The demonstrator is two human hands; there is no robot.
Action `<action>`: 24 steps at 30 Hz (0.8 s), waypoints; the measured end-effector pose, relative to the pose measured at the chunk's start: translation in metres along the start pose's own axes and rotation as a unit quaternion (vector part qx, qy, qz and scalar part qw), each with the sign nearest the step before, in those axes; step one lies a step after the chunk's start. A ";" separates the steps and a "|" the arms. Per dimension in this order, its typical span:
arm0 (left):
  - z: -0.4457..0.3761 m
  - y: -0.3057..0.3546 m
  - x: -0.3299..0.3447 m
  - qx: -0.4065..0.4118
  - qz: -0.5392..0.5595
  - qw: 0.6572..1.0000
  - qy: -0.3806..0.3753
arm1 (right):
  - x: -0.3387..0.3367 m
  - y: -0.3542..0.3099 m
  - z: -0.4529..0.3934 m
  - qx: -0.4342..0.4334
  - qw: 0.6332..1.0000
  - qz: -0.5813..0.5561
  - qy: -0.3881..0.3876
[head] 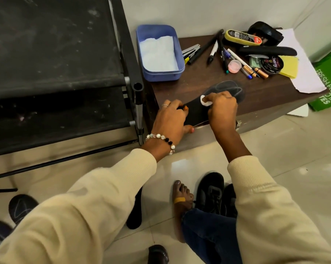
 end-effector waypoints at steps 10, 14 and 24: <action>0.001 0.002 0.000 -0.004 0.012 1.000 0.001 | 0.001 -0.006 0.004 -0.012 0.999 0.046 -0.017; 0.003 0.003 0.001 0.003 0.009 1.000 -0.002 | 0.004 -0.003 -0.020 -0.011 0.999 0.036 0.006; -0.003 0.002 -0.001 -0.007 0.002 1.000 0.005 | -0.004 0.002 0.013 -0.043 0.998 0.034 -0.029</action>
Point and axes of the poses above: each hand's wrist, its own z-axis away from the middle knuckle, its own x-axis out of the palm, y = z × x, the point moved 1 cm from there along -z, towards the middle knuckle, and after that the axes turned 1 degree about -z, right-handed, at the moved point
